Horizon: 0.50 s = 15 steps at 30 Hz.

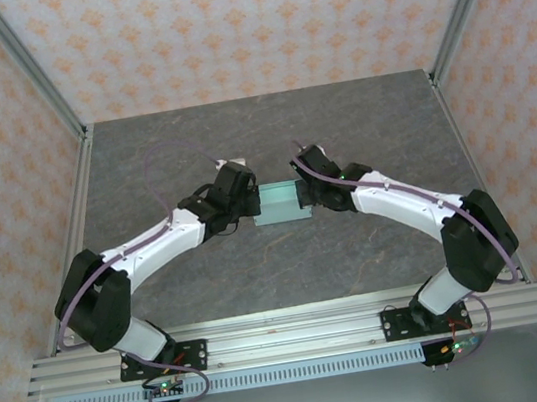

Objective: Fold the paper box

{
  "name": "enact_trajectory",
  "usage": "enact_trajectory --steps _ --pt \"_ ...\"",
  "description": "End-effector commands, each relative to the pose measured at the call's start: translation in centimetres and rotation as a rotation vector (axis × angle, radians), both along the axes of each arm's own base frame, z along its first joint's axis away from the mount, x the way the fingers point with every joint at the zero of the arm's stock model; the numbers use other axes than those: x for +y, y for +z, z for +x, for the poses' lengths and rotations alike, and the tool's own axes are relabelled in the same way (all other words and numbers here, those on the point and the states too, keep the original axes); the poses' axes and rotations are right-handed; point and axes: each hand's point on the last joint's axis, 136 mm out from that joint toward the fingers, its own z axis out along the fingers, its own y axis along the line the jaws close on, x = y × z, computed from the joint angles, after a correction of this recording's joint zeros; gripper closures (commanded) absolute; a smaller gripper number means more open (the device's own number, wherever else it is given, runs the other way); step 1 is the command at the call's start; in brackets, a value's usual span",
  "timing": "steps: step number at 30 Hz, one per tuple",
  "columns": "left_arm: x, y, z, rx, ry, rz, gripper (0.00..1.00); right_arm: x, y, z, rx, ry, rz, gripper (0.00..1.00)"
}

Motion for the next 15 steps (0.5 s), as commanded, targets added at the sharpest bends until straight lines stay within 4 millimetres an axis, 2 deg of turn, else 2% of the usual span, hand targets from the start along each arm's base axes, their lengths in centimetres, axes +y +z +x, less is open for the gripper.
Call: enact_trajectory --steps 1,8,12,15 --pt "1.9 -2.5 -1.5 0.028 0.045 0.078 1.0 -0.8 -0.8 -0.8 0.004 -0.011 -0.026 1.0" --pt "2.2 -5.7 -2.8 -0.001 0.095 0.099 1.0 -1.3 -2.4 -1.4 -0.029 -0.014 -0.003 1.0" --pt "2.4 -6.2 -2.8 -0.016 0.102 0.129 1.0 -1.3 -2.6 -1.5 -0.033 -0.006 0.002 1.0" --pt "2.6 -6.3 -2.8 -0.021 0.099 0.149 1.0 -1.0 -1.7 -1.4 -0.046 0.007 0.013 0.98"
